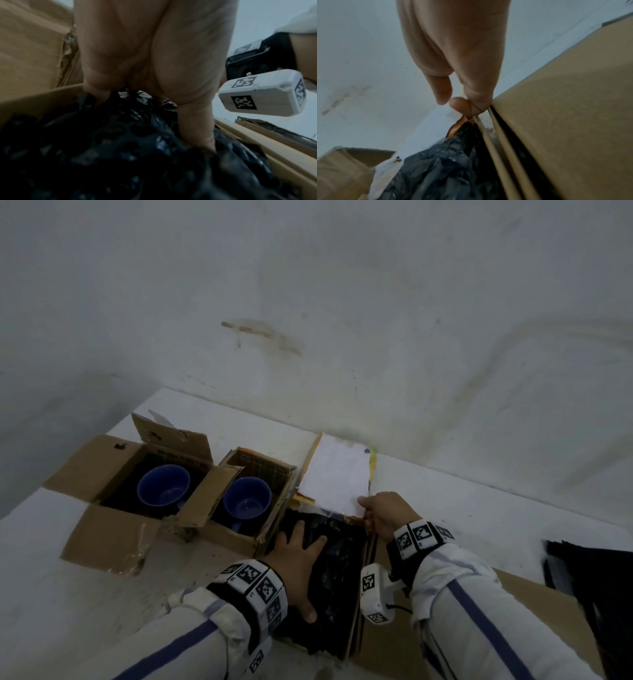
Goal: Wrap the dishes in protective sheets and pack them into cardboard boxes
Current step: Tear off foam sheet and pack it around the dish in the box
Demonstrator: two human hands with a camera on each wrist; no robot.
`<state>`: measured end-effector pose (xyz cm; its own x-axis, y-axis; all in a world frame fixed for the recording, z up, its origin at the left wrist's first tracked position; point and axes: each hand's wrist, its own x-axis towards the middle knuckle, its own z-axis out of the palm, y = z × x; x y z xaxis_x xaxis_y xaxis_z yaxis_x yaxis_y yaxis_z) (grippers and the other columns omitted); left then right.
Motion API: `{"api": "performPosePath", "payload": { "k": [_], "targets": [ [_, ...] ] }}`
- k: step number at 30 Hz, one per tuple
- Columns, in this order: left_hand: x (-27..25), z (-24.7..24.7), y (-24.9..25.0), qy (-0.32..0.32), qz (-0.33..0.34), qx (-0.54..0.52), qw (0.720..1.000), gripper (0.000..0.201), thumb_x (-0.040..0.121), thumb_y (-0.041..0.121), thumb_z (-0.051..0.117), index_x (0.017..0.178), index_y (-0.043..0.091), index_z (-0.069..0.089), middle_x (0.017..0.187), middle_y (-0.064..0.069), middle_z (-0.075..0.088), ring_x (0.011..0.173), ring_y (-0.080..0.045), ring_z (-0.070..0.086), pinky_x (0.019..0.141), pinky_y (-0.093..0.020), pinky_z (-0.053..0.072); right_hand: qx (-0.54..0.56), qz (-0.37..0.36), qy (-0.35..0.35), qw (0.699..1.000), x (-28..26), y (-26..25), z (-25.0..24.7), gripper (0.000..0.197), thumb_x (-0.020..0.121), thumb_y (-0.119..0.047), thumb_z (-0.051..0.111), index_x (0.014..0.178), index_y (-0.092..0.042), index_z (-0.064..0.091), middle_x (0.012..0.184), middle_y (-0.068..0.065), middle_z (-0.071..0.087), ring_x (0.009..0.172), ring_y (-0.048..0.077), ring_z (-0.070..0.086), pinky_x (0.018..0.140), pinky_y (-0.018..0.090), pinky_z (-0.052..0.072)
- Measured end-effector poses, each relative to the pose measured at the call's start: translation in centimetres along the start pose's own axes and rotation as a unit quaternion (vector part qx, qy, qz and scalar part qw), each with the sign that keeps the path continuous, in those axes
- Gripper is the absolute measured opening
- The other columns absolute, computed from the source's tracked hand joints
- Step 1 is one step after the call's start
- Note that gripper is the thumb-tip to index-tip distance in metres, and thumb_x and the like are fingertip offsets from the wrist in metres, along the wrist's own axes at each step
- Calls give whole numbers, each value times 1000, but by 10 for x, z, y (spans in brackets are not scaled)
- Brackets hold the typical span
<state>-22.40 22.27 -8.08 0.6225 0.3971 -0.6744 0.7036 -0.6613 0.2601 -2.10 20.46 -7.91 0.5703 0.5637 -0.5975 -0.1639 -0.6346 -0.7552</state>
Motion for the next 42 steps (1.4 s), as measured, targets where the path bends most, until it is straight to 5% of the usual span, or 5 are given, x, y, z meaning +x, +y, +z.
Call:
{"api": "performPosePath", "payload": {
  "k": [21, 27, 33, 37, 42],
  "targets": [
    [-6, 34, -17, 108, 56, -95, 988, 114, 67, 48, 77, 149, 41, -3, 153, -2, -31, 145, -33, -17, 119, -48, 15, -357, -208, -43, 909, -58, 25, -14, 20, 90, -8, 55, 105, -16, 65, 104, -1, 60, 97, 15, 55, 74, 18, 37],
    [-25, 47, -24, 237, 79, -66, 966, 85, 83, 31, 67, 149, 12, 18, 156, -12, 9, 145, -30, 11, 119, -36, 19, -372, -178, -20, 911, -60, 34, 5, 10, 90, -21, 51, 81, -20, 56, 72, 0, 56, 73, 25, 60, 52, 22, 36],
    [-43, 43, -35, 265, 44, -68, 961, 31, 87, 12, 57, 116, 4, 48, 112, -12, 54, 99, -25, 55, 75, -29, 48, -301, -170, -34, 938, -75, 49, 12, 56, 93, -16, 55, 143, -9, 32, 137, 16, 47, 122, 34, 50, 103, 43, 41],
    [-45, 44, -37, 212, 22, 8, 977, 30, 93, 17, 54, 118, 3, 47, 109, -13, 60, 99, -24, 58, 51, -14, 27, -296, -174, -30, 939, -78, 53, 8, 54, 90, -7, 55, 141, -10, 37, 133, 15, 49, 119, 32, 50, 99, 36, 44],
    [-50, 41, -40, 185, 25, -39, 982, 21, 93, 16, 52, 108, 2, 59, 112, -15, 63, 104, -25, 59, 86, -30, 45, -71, -76, -52, 993, -93, 52, -4, 32, 93, -1, 43, 117, -20, 52, 89, 9, 57, 74, 22, 58, 70, 36, 52]
  ]
}}
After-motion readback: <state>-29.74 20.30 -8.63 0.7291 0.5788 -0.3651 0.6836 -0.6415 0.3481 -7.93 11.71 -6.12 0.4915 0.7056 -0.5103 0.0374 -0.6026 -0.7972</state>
